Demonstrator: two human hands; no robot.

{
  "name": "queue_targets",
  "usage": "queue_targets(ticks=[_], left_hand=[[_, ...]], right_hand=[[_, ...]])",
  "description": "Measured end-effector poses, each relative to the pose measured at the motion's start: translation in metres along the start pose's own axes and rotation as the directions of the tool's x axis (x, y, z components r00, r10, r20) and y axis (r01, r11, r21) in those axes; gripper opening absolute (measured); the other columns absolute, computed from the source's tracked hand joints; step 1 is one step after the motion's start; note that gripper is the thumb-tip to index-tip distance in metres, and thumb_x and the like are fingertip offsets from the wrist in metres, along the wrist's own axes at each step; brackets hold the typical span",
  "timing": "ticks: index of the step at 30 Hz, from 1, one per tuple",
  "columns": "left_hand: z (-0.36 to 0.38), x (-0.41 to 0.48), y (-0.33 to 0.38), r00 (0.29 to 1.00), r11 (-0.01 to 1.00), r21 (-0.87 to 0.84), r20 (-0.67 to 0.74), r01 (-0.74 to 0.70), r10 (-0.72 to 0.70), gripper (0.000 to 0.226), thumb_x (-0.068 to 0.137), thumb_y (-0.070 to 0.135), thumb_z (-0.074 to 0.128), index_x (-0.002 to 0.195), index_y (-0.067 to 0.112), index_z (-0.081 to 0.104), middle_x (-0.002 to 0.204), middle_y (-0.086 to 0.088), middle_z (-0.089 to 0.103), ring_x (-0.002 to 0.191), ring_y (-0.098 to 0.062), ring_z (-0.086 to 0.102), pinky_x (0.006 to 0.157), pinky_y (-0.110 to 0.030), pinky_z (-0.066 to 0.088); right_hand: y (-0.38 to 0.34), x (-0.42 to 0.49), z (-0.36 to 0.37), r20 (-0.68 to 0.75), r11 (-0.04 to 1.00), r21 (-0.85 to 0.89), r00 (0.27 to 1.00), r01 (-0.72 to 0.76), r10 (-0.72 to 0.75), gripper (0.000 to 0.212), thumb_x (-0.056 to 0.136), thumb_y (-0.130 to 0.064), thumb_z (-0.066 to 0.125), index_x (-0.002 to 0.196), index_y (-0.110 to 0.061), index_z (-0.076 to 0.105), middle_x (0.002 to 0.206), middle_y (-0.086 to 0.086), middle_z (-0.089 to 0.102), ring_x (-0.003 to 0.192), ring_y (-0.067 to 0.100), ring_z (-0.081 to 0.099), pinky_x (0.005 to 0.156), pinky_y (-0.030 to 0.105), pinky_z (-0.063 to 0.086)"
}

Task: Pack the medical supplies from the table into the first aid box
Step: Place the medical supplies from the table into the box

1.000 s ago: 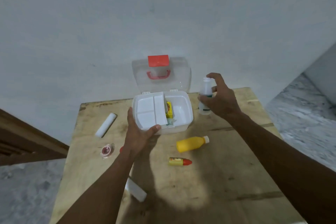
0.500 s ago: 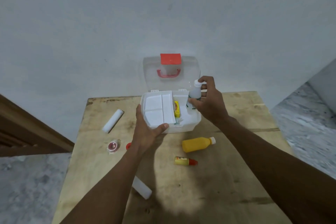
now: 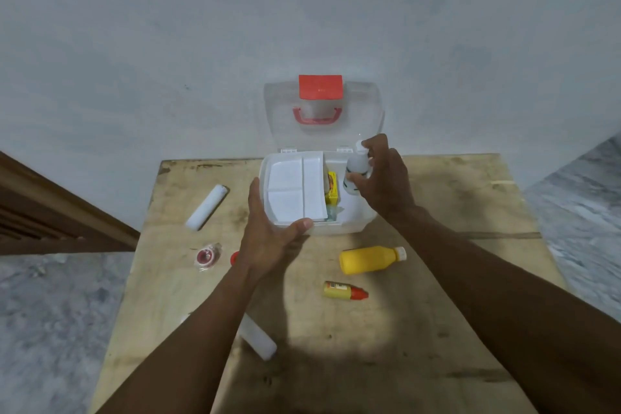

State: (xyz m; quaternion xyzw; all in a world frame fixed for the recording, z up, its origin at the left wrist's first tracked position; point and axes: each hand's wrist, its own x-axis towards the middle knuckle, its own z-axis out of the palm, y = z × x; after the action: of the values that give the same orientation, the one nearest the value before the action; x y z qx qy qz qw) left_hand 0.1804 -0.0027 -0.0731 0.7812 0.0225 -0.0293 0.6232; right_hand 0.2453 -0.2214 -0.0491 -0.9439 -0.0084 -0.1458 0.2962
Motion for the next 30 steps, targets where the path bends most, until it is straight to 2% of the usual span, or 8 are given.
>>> queue_targets(ticks=[3,6,8,13,18,26,28,30], left_hand=[[0.000,0.000,-0.001,1.000,1.000,0.010,0.002,0.018,-0.018,0.096,0.074,0.018,0.084,0.145,0.026,0.021,0.127,0.025,0.046,0.110,0.021,0.047,0.080,0.001,0.043],[-0.001,-0.001,-0.003,0.999,0.999,0.013,0.005,0.037,-0.037,0.103,0.074,0.022,0.085,0.150,0.025,0.016,0.135,0.012,0.047,0.120,0.001,0.050,0.083,-0.001,0.045],[-0.001,-0.001,-0.002,0.999,0.999,0.016,0.004,0.039,-0.039,0.103,0.074,0.021,0.084,0.151,0.025,0.015,0.138,0.009,0.046,0.120,-0.004,0.050,0.081,-0.001,0.045],[0.000,-0.003,0.002,1.000,0.999,0.016,0.001,0.027,-0.027,0.092,0.076,0.016,0.082,0.142,0.031,0.020,0.123,0.024,0.046,0.106,0.021,0.048,0.074,0.002,0.043],[0.001,-0.004,0.004,1.000,0.999,0.019,-0.001,0.031,-0.031,0.092,0.077,0.015,0.081,0.136,0.039,0.016,0.119,0.032,0.041,0.106,0.017,0.047,0.072,0.004,0.042],[-0.002,-0.003,0.005,1.000,1.000,0.006,0.019,0.013,-0.013,0.103,0.069,0.028,0.086,0.147,0.026,0.019,0.133,0.012,0.046,0.112,0.012,0.048,0.078,0.000,0.044],[-0.002,-0.004,0.007,1.000,1.000,0.005,0.019,0.005,-0.005,0.103,0.066,0.031,0.083,0.147,0.024,0.019,0.132,0.012,0.045,0.108,0.022,0.046,0.077,0.003,0.042],[-0.002,-0.004,0.008,1.000,1.000,-0.003,0.026,0.003,-0.003,0.106,0.066,0.029,0.085,0.148,0.022,0.018,0.132,0.011,0.044,0.107,0.019,0.048,0.077,0.002,0.041]], right_hand=[[0.003,-0.002,0.005,0.020,1.000,-0.017,1.000,0.021,-0.021,0.050,0.067,-0.003,0.079,0.107,-0.002,0.049,0.102,0.017,0.057,0.085,0.037,0.058,0.071,0.043,0.050],[0.003,-0.001,0.007,0.037,0.998,-0.064,0.999,0.021,-0.018,0.048,0.066,-0.001,0.079,0.104,-0.002,0.049,0.102,0.016,0.057,0.088,0.036,0.056,0.073,0.039,0.045],[0.001,-0.001,0.008,0.049,0.992,-0.120,0.998,0.039,-0.033,0.049,0.064,-0.001,0.081,0.102,-0.002,0.050,0.100,0.017,0.057,0.090,0.037,0.053,0.076,0.039,0.043],[-0.002,-0.001,0.007,0.089,0.986,-0.157,0.995,0.064,-0.051,0.050,0.066,0.003,0.080,0.106,0.001,0.051,0.101,0.020,0.056,0.091,0.037,0.051,0.079,0.037,0.042],[-0.001,-0.005,-0.001,0.047,0.986,-0.147,0.996,0.078,-0.072,0.040,0.070,0.001,0.076,0.105,0.000,0.056,0.100,0.017,0.059,0.090,0.035,0.052,0.083,0.040,0.043],[-0.002,-0.016,-0.011,0.034,0.992,-0.049,0.993,-0.113,0.115,0.045,0.078,-0.022,0.072,0.118,-0.012,0.056,0.108,0.014,0.061,0.100,0.032,0.056,0.086,0.040,0.047],[-0.005,-0.026,-0.017,-0.032,0.976,0.004,0.975,-0.219,0.219,0.036,0.084,-0.025,0.067,0.116,-0.011,0.057,0.107,0.014,0.060,0.101,0.031,0.056,0.085,0.037,0.045],[-0.009,-0.042,-0.024,-0.088,0.935,0.048,0.931,-0.351,0.354,0.030,0.089,-0.026,0.061,0.115,-0.012,0.056,0.109,0.013,0.058,0.102,0.030,0.057,0.085,0.035,0.043]])
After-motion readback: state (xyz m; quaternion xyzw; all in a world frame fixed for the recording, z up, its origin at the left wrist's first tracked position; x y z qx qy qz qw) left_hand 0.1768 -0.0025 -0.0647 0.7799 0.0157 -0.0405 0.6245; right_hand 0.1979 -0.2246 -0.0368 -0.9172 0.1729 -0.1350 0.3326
